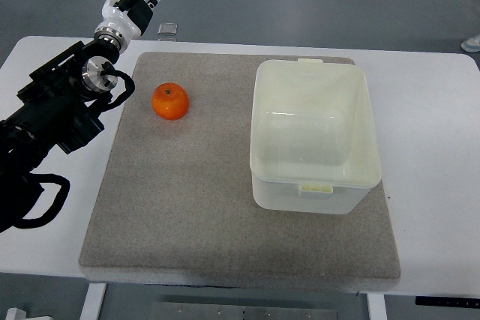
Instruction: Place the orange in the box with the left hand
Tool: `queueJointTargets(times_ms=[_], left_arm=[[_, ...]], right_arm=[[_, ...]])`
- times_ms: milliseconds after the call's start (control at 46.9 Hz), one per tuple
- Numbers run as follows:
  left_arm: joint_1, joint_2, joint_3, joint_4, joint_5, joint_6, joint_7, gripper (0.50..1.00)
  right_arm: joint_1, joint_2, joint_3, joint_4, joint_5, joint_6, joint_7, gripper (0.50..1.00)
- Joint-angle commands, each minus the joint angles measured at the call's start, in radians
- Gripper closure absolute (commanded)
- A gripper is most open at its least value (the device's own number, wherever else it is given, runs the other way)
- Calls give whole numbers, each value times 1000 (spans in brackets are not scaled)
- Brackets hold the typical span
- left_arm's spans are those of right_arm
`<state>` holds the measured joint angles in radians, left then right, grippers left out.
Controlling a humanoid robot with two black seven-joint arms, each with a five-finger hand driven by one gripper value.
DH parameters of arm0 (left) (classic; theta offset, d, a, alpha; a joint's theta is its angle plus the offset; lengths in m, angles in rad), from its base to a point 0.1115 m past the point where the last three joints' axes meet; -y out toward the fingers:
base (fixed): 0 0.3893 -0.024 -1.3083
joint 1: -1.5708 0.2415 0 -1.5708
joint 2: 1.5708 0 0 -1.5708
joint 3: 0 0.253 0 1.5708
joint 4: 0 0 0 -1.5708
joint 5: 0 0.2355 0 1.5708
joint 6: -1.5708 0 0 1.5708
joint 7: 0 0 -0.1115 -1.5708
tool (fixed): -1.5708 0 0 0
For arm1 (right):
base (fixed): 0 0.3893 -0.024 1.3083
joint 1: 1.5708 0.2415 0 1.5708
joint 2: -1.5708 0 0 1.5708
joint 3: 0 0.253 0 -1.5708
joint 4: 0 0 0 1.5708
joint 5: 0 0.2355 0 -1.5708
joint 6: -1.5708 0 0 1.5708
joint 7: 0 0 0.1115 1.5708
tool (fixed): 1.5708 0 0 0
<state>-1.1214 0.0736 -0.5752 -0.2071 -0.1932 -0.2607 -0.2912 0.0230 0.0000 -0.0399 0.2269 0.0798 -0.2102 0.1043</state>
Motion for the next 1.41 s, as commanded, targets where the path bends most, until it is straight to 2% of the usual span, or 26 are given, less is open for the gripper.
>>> queueJointTargets(times_ms=[0,128,1193,1385], left_arm=[[0,0,1,0,0,1,0,534],[0,0,3,0,1,6,-20,536],[0,2,-23,3,-2,14,-20,531],[0,0,-26,3,0,38,-20,531]], right_arm=[[0,0,0,0,0,0,0,556],[0,0,0,0,0,0,0,556],[0,0,0,-1,0,0,0,556],[0,0,0,0,0,0,0,556]])
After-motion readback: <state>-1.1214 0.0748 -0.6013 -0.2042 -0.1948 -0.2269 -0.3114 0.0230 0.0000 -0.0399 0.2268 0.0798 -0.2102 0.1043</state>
